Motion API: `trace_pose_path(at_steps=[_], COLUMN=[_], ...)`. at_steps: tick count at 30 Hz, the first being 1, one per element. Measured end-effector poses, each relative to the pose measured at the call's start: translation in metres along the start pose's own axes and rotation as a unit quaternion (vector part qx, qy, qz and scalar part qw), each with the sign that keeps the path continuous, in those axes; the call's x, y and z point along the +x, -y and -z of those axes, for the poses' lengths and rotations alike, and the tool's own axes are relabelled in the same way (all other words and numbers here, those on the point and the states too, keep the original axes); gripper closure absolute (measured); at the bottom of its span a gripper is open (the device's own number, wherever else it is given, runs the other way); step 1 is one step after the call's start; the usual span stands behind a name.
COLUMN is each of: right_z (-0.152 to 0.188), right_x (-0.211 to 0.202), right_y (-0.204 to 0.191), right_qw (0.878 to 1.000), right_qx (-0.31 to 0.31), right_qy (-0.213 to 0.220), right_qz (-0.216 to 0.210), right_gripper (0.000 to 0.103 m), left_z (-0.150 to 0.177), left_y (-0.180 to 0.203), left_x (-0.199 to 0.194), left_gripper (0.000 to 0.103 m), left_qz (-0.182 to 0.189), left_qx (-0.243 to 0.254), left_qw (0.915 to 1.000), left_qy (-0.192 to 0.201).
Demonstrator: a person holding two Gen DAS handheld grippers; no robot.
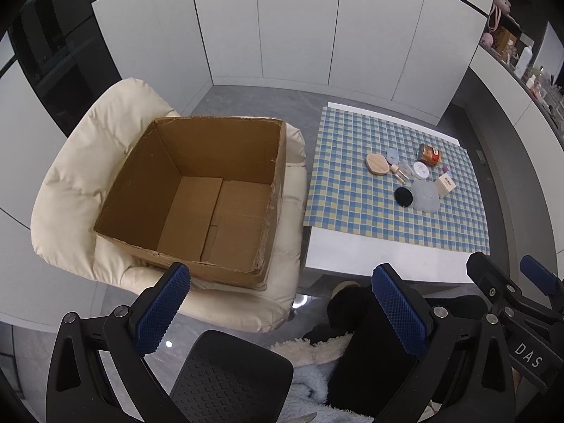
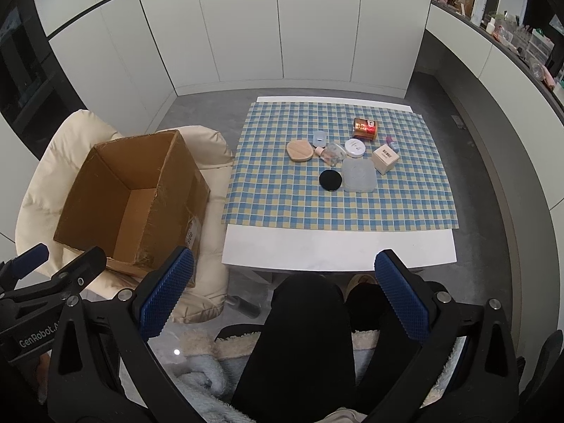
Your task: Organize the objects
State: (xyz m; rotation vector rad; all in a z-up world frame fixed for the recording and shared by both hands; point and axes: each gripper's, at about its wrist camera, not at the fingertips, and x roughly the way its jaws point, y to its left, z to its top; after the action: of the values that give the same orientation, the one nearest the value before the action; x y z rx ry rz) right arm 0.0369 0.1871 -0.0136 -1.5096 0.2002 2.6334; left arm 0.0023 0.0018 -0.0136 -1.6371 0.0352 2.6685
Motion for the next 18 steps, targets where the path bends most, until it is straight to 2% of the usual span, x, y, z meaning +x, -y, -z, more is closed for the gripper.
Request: trace_pose_path(at_steps=[18], right_z=[-0.0019], right_x=[0.0004], right_y=[0.0085], right_qw=[1.000], right_qx=[0.007], right_qy=[0.000], right_qz=[0.008], right_gripper=[0.000], left_z=[-0.0003], left_y=[0.0039], left_x=[0.0012], left_gripper=[0.000], left_qz=[0.005], left_qx=[-0.001], left_qw=[0.9998], left_qy=[0.018])
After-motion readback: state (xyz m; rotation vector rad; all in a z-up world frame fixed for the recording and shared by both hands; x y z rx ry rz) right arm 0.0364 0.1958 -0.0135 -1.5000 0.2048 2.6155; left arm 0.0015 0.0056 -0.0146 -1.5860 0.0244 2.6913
